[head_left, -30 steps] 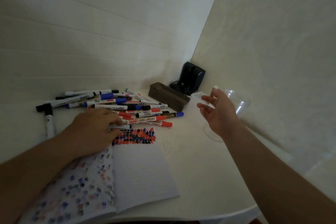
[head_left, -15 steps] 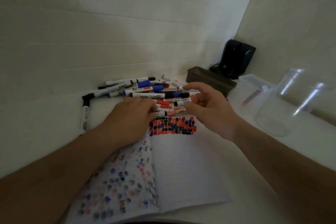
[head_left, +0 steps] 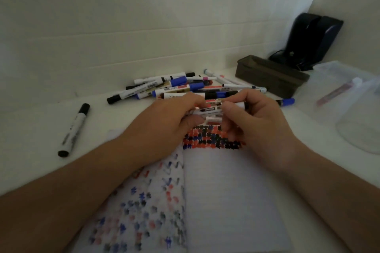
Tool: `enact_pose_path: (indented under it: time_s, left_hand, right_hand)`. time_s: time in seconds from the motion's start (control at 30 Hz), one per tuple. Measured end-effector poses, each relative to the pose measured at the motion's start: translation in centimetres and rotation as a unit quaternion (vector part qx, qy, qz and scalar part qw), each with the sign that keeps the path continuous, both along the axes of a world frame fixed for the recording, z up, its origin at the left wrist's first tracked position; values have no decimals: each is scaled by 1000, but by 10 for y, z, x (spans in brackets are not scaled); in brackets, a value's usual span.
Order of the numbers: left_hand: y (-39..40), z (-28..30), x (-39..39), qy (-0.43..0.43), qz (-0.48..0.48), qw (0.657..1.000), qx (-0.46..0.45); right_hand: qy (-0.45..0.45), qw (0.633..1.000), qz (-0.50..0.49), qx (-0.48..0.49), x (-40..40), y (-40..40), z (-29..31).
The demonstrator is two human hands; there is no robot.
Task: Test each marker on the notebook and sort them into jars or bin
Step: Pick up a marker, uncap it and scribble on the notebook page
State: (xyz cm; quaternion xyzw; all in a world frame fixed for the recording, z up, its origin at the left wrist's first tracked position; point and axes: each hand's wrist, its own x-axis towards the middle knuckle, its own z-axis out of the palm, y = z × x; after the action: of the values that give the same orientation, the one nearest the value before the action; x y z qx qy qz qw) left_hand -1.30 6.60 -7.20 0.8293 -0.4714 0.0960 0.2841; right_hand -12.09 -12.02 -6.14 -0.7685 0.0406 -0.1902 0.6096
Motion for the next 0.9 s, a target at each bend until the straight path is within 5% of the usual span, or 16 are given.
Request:
enact_pose_path:
  time_s: [0.17,0.33,0.9]
  left_hand:
    - [1,-5,1,9,-13,999,31]
    - [-1,-3,-9,-5,-67,997,40]
    - [1,7,-17,133,-83,988,-5]
  right_hand:
    - [22,966,60,250,0,0,2]
    - [44,976,121,175,3,11,-4]
    - [0,981,128,142,-1,-1,-1]
